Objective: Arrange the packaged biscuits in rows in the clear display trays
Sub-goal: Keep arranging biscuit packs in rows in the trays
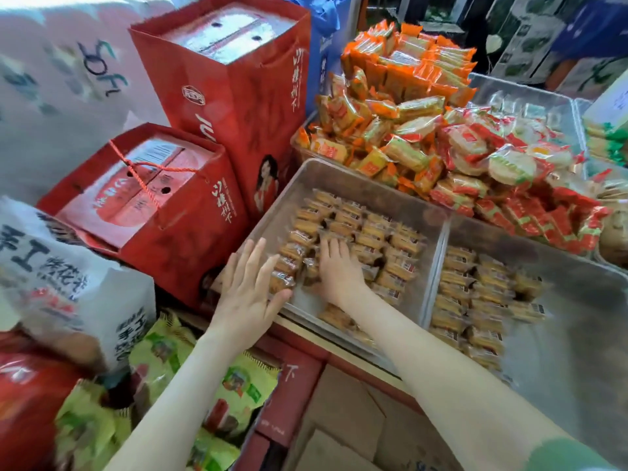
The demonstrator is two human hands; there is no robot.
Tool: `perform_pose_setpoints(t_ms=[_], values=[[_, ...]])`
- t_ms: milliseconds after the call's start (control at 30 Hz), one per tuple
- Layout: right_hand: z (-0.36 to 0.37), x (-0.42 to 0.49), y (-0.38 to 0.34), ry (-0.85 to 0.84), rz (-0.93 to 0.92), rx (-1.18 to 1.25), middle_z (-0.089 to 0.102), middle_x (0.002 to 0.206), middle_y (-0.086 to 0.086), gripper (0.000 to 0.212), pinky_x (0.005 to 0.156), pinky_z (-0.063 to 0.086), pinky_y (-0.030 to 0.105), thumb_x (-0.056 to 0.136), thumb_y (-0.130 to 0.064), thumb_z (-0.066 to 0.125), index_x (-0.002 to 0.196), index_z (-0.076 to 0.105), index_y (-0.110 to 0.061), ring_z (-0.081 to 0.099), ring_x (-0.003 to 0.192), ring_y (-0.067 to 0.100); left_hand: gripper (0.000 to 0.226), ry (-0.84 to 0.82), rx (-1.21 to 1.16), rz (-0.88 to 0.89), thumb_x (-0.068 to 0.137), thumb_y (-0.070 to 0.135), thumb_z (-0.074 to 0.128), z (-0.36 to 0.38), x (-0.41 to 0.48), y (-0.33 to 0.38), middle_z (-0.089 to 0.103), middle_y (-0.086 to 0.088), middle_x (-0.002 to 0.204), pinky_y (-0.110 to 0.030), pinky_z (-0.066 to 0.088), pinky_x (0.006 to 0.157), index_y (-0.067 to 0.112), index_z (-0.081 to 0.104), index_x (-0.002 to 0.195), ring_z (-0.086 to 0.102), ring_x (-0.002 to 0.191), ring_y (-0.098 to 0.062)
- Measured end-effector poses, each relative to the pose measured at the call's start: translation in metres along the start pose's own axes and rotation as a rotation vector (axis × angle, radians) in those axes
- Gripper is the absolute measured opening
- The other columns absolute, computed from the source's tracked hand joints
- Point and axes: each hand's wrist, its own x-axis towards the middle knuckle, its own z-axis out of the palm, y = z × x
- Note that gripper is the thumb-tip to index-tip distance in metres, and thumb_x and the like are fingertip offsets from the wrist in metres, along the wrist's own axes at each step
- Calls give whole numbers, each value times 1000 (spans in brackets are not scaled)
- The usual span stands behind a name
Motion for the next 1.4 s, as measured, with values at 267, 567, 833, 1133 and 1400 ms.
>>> perform_pose_setpoints(t_ms=[267, 567, 833, 1133, 1400], values=[[10, 0, -11, 115, -64, -105, 40, 134, 14, 57, 101, 34, 38, 85, -17, 62, 133, 32, -7, 38, 124, 31, 63, 61, -40, 11, 101, 57, 21, 1, 0, -2, 27, -17, 157, -31, -15, 119, 12, 43, 139, 6, 148, -26], [4, -7, -7, 164, -137, -76, 51, 123, 10, 62, 102, 35, 42, 80, -14, 66, 133, 33, -12, 48, 117, 31, 68, 46, -36, 23, 100, 58, 20, 0, 1, -4, 31, -16, 156, -30, -15, 119, 10, 51, 137, 8, 147, -25], [-63, -50, 20, 513, -269, 124, 52, 107, 11, 76, 82, 46, 43, 58, -1, 79, 115, 32, -18, 48, 98, 30, 80, -40, -202, -44, 88, 65, 27, -25, 6, 9, 11, -7, 163, -29, -15, 117, 16, 26, 152, -7, 149, -12], [-202, -181, 98, 39, -181, 981, 56, 113, -6, 62, 82, 46, 13, 73, -11, 83, 116, 44, -34, 60, 97, 7, 53, -579, -1199, -9, 88, 45, 64, -157, 40, 129, 63, 4, 129, -18, 50, 89, 22, 52, 134, 62, 112, -3], [-187, -268, 136, 485, 146, 1399, 64, 116, -10, 51, 90, 52, 27, 72, -46, 72, 119, 54, -32, 62, 110, 8, 80, -920, -1578, -31, 61, 40, 89, -142, 21, 234, 70, -7, 110, -27, 56, 75, 12, 52, 127, 69, 93, -17]])
